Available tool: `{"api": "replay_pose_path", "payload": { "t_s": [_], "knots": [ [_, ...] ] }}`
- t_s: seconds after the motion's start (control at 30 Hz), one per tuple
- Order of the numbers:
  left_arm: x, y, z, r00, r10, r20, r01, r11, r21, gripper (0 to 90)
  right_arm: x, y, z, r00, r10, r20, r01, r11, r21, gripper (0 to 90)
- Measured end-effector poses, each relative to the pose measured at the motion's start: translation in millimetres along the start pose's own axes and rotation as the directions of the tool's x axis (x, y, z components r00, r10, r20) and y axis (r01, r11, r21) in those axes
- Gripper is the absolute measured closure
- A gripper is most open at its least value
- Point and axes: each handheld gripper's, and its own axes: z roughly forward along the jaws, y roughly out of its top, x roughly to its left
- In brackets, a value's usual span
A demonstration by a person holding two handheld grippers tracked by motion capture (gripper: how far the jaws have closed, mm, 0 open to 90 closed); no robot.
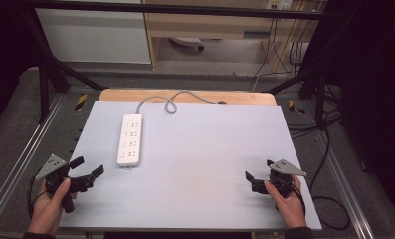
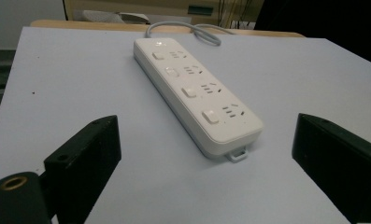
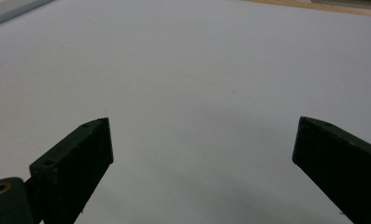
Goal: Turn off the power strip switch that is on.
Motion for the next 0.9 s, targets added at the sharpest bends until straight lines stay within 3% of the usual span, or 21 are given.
{"api": "replay_pose_path", "payload": {
  "t_s": [0.3, 0.9],
  "knots": [
    [-0.9, 3.5, -2.5, 0.9999, -0.017, 0.001, 0.017, 0.9996, -0.024, 7.6, 0.3, 1.3, -1.0, 1.0000, 0.010, -0.001, -0.010, 1.000, 0.009, 3.8],
    [-5.5, 13.0, 2.4, 0.9998, -0.004, 0.022, 0.003, 0.9998, 0.021, 7.6, 1.9, 2.2, -0.2, 0.9999, 0.010, -0.014, -0.010, 1.000, 0.021, 3.7]
  ]
}}
